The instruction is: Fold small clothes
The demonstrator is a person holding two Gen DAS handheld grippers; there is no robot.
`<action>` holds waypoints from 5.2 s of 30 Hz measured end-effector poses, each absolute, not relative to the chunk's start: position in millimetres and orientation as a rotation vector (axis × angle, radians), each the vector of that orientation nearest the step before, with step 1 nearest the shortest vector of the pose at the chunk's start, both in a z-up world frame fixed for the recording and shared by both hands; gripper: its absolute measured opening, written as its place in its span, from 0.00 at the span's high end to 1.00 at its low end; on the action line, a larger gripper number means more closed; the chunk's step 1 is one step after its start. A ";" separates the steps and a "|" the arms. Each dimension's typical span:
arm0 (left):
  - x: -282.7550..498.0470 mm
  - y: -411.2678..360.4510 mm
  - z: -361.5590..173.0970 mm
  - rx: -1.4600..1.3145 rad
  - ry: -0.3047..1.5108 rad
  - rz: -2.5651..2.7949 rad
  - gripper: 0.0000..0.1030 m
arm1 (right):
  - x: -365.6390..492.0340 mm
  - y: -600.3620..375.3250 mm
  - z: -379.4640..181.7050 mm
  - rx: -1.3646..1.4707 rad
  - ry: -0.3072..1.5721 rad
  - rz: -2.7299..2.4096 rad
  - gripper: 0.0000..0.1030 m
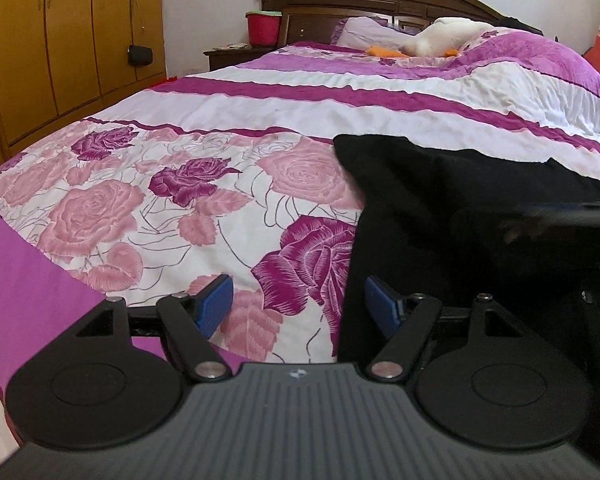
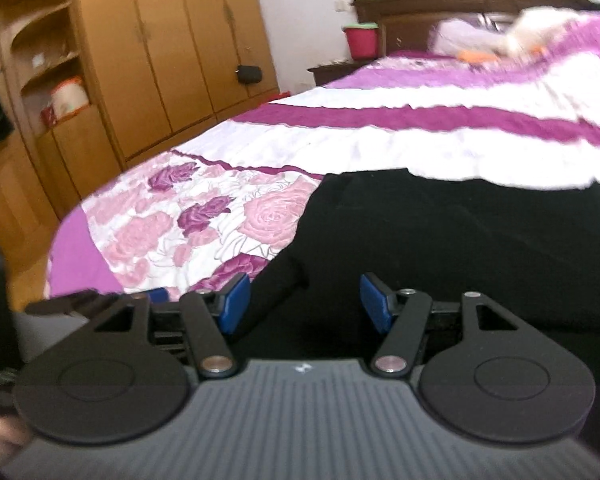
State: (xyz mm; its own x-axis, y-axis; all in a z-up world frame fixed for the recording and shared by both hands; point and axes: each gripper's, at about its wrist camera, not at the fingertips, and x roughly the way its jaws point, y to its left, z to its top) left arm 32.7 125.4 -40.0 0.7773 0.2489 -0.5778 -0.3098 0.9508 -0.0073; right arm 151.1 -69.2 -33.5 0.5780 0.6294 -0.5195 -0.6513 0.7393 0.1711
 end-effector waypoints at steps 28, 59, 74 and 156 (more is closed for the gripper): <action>40.6 129.0 -52.7 -0.085 0.644 0.320 0.18 | 173.0 -118.8 -26.0 0.050 0.544 0.597 0.84; 71.7 117.8 1.3 -0.100 0.574 0.240 0.16 | 233.2 -282.9 -47.9 0.241 0.571 0.306 0.43; 165.3 101.5 -0.1 -0.162 0.489 0.159 0.16 | 243.4 -262.7 -1.8 0.173 0.472 0.405 0.88; -98.7 63.3 -82.0 -0.046 0.804 0.072 0.18 | -2.5 -334.2 -86.2 0.180 0.775 0.181 0.46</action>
